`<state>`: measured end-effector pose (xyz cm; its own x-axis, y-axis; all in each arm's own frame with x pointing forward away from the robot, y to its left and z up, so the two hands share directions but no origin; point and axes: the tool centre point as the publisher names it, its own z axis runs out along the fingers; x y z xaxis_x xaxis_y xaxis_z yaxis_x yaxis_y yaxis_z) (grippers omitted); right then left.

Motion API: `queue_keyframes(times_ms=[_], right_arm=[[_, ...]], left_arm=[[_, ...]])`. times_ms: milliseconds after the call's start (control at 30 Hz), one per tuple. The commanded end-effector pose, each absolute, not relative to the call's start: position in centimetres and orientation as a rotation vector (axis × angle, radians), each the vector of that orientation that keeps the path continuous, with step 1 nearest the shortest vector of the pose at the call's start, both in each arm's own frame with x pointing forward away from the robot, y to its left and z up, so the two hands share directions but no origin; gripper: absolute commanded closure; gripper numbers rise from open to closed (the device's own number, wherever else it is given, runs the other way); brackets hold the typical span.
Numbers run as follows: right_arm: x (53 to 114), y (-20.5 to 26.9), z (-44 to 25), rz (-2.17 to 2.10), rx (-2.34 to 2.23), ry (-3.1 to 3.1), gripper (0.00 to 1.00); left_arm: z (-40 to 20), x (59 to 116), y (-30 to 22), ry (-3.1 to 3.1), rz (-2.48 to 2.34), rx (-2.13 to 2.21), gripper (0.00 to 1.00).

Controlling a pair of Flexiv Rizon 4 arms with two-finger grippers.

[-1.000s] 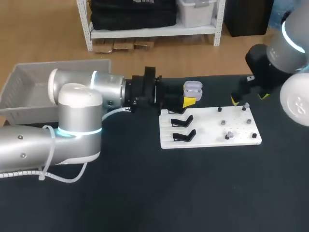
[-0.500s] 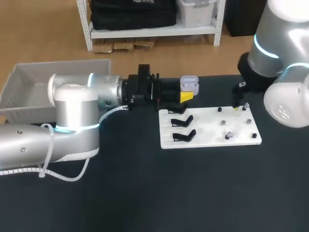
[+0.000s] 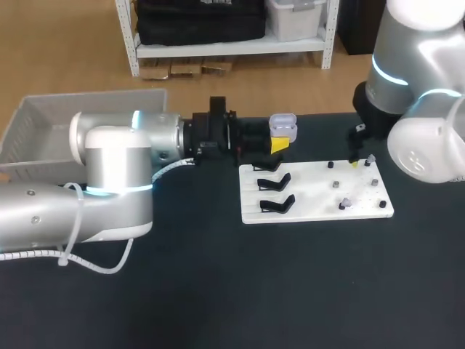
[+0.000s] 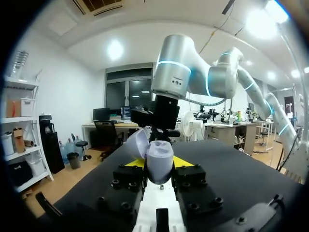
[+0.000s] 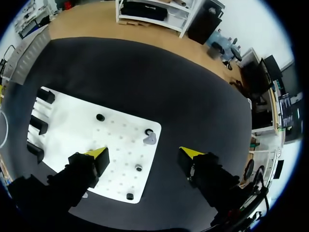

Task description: Pick up each earbud case from the left stands, insert the matching earbuds, close the lid, and place the case in the box.

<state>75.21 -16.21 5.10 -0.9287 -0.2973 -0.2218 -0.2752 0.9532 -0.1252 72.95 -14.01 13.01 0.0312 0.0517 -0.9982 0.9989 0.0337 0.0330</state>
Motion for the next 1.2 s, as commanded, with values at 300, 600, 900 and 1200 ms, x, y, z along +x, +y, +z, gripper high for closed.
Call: queue_keyframes(times_ms=[300, 600, 900, 1200], right_arm=[[76.1, -16.2, 3.6, -0.079, -0.435, 2.897, 0.51], [76.4, -16.3, 3.1, -0.075, -0.436, 2.904, 0.51], [76.8, -16.5, 2.5, -0.057, -0.427, 2.919, 0.56], [77.0, -16.7, 2.5, -0.051, -0.413, 2.921, 0.6]], left_arm=[[13.0, 72.5, -13.9, 1.243, -1.119, 1.222, 1.0], [13.0, 72.5, -13.9, 1.243, -1.119, 1.222, 1.0], [13.0, 72.5, -13.9, 1.243, -1.119, 1.222, 1.0], [13.0, 72.5, -13.9, 1.243, -1.119, 1.222, 1.0]])
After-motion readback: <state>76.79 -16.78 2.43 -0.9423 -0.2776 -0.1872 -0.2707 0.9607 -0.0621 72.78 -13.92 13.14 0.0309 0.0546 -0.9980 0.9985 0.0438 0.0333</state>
